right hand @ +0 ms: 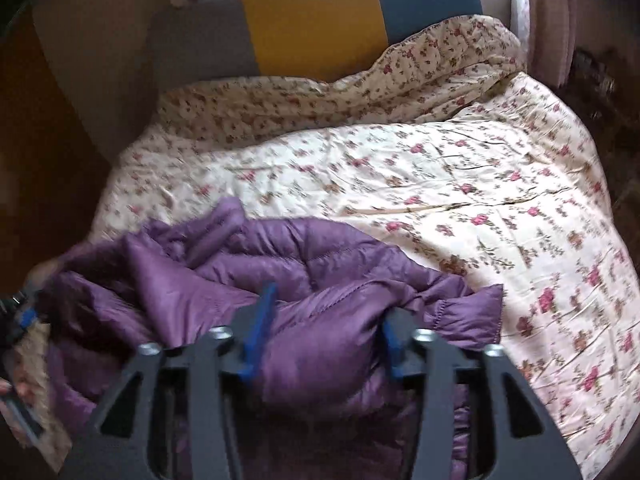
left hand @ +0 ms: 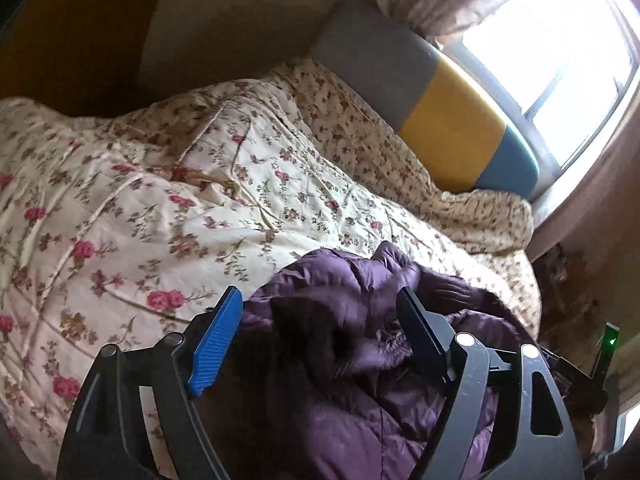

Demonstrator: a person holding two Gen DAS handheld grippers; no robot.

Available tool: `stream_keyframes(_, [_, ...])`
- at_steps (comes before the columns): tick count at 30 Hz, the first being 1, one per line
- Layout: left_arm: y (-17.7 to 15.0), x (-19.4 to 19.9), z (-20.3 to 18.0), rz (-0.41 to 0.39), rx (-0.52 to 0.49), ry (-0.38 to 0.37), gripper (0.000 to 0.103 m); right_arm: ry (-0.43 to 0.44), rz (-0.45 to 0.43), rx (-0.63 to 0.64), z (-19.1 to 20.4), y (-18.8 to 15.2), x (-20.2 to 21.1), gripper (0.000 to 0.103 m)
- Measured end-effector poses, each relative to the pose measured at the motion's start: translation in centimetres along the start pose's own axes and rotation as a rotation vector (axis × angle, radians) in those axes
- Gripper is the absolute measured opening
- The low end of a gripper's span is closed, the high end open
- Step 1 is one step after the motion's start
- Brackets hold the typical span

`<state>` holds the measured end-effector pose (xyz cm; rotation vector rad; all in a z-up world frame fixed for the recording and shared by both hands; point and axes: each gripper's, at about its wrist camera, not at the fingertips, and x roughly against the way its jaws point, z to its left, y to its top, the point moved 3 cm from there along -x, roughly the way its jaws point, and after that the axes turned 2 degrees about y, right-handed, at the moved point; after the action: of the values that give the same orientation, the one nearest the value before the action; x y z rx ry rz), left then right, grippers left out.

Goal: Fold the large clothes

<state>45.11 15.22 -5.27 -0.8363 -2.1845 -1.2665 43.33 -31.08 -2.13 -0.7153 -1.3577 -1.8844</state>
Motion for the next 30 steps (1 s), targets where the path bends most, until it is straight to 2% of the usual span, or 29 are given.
stream_keyframes(1, [-0.2, 0.3, 0.3, 0.0, 0.005, -0.005, 0.078, 0.007, -0.018, -0.016, -0.1, 0.2, 0.6, 0.095])
stream_keyframes(2, [-0.5, 0.6, 0.7, 0.001, 0.007, -0.008, 0.079, -0.004, -0.047, -0.022, -0.1, 0.3, 1.5, 0.1])
stream_keyframes(6, [-3.5, 1.8, 2.3, 0.04, 0.024, -0.046, 0.079, -0.008, -0.061, -0.01, -0.6, -0.6, 3.5, 0.1])
stream_keyframes(10, [-7.5, 2.9, 3.9, 0.089, 0.051, -0.116, 0.079, -0.027, -0.028, -0.004, -2.6, -5.2, 4.8, 0.101])
stream_keyframes(15, [-11.5, 2.1, 4.0, 0.178, 0.052, -0.182, 0.079, -0.049, 0.065, -0.026, -4.9, -10.9, 3.7, 0.1])
stream_keyframes(16, [-12.0, 1.8, 3.9, 0.19, 0.048, -0.187, 0.077, -0.056, 0.086, -0.034, -5.2, -11.9, 3.1, 0.098])
stream_keyframes(17, [-12.4, 1.5, 3.5, 0.196, 0.035, -0.19, 0.063, -0.046, 0.096, -0.04, -5.2, -12.4, 2.6, 0.083])
stream_keyframes(18, [-12.6, 1.3, 3.3, 0.204, 0.028, -0.201, 0.053, -0.038, 0.104, -0.04, -5.1, -12.7, 2.3, 0.074])
stream_keyframes(19, [-12.7, 1.0, 3.1, 0.216, 0.028, -0.213, 0.041, -0.036, 0.1, -0.03, -4.7, -12.8, 2.2, 0.059])
stream_keyframes(20, [-12.7, 1.1, 2.9, 0.213, 0.025, -0.212, 0.032, -0.035, 0.098, -0.02, -4.4, -12.7, 2.3, 0.042])
stream_keyframes(21, [-12.7, 1.3, 2.6, 0.21, 0.016, -0.213, 0.028, -0.037, 0.096, -0.003, -4.0, -12.6, 2.5, 0.035])
stream_keyframes(22, [-12.6, 1.7, 2.3, 0.206, 0.003, -0.212, 0.022, -0.04, 0.093, 0.012, -3.7, -12.5, 2.7, 0.023])
stream_keyframes(25, [-12.7, 2.7, 1.9, 0.204, -0.017, -0.213, 0.017, -0.054, 0.093, 0.077, -2.8, -12.7, 4.0, 0.015])
stream_keyframes(30, [-13.6, 4.9, 1.6, 0.209, -0.033, -0.212, 0.015, -0.066, 0.104, 0.131, -1.8, -14.7, 6.4, 0.013])
